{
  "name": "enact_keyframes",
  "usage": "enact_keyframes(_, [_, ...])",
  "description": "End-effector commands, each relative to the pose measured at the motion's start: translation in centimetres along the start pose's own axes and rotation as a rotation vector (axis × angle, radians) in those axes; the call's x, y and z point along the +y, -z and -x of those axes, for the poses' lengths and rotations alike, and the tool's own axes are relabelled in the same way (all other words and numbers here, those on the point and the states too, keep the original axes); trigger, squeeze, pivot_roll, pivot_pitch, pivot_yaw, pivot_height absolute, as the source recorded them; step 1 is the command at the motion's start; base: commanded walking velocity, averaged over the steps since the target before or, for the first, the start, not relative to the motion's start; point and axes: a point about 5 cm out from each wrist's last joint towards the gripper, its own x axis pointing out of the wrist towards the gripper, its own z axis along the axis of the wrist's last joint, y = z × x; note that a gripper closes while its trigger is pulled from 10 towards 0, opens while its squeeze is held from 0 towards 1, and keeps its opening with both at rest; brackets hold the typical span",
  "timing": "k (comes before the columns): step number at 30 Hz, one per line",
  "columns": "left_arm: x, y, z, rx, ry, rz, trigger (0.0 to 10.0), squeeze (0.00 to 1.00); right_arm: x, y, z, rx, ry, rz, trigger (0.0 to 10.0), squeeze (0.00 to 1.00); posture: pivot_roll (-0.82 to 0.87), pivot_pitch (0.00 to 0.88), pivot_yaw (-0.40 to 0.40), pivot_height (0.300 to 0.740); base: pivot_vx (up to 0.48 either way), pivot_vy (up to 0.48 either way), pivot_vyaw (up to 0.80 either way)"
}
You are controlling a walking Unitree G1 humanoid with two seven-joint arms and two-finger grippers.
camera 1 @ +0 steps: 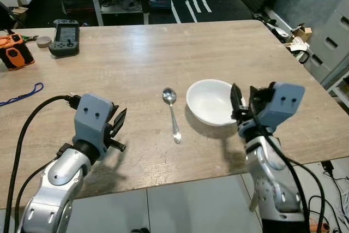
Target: Setting the table
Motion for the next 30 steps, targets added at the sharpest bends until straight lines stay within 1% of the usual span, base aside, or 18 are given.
enact_keyframes(1, [-0.3, 0.8, -0.1, 0.027, -0.015, 0.01, 10.0, 0.0, 0.1, 0.5, 0.3, 0.008, 0.004, 0.018, 10.0, 0.0, 0.05, 0.063, 0.059, 0.74, 0.0, 0.0, 0.0])
enact_keyframes(7, [-0.6, 1.2, -0.3, 0.028, -0.048, 0.019, 10.0, 0.0, 0.0, 0.9, 0.1, 0.0, 0.011, 0.039, 10.0, 0.0, 0.05, 0.057, 0.052, 0.74, 0.0, 0.0, 0.0])
enact_keyframes(10, [-0.7, 1.3, -0.5, 0.025, -0.071, 0.045, 10.0, 0.0, -0.4, 1.0, -0.2, -0.004, 0.017, 0.056, 10.0, 0.0, 0.05, 0.052, 0.051, 0.74, 0.0, 0.0, 0.0])
enact_keyframes(17, [-0.7, 1.4, -0.5, 0.024, -0.083, 0.052, 10.0, 0.0, -0.3, 1.3, -0.1, -0.002, 0.019, 0.061, 10.0, 0.0, 0.05, 0.048, 0.053, 0.74, 0.0, 0.0, 0.0])
enact_keyframes(21, [-0.5, 1.4, -0.5, 0.023, -0.088, 0.058, 10.0, 0.0, 0.0, 1.7, 0.1, 0.007, 0.015, 0.059, 10.0, 0.0, 0.05, 0.048, 0.053, 0.74, -0.296, 0.0, 0.0])
enact_keyframes(30, [-0.5, 1.5, -0.5, 0.027, -0.093, 0.059, 10.0, 0.0, 0.0, 1.9, -0.1, 0.01, 0.014, 0.063, 10.0, 0.0, 0.05, 0.051, 0.052, 0.74, -0.358, 0.0, 0.0])
